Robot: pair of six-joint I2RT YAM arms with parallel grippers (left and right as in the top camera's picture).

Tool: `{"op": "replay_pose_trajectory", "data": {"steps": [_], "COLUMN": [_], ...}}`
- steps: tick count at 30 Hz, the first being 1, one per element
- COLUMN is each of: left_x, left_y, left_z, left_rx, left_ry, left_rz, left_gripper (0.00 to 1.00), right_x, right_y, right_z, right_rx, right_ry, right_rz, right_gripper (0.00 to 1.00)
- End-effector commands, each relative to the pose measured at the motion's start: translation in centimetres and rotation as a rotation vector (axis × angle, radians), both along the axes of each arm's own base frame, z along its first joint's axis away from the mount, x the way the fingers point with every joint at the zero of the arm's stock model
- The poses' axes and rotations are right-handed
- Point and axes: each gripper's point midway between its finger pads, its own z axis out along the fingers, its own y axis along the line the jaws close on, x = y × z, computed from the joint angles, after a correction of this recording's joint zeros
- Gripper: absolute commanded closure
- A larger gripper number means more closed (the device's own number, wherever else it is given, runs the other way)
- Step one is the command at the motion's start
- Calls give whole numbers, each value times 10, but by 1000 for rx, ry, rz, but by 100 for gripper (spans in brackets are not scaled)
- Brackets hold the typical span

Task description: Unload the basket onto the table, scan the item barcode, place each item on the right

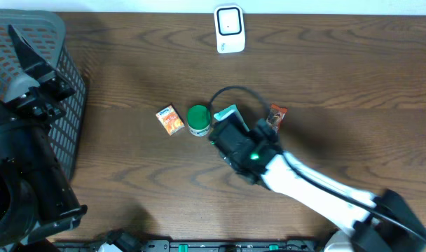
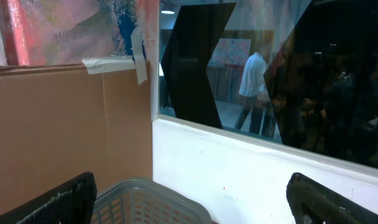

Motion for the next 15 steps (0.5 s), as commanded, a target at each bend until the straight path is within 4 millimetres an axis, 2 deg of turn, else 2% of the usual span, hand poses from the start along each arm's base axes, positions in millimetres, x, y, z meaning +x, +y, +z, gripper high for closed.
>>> {"op": "replay_pose_trajectory", "data": {"steps": [1,6,11,15], "left_x": [-2,-5,-8,-10], "left_y": [3,6,8,9], "left_z": [-2,-1,0,1], "left_rx": [7,2,-3,-5], "left_ry": [8,1,-5,-8], "left_rz": [17,17,17,17], "left_gripper": [2,2,2,2], "right_x": [9,7,12,5], "right_y": [-2,6,18,20], "right_z": [-24,-53,-68,-82], "right_rx": [-183,-251,-263,-285], "right_ry": [-12,26,16,56], "right_rz": [74,140,188,219], "right_gripper": [1,1,1,1]}}
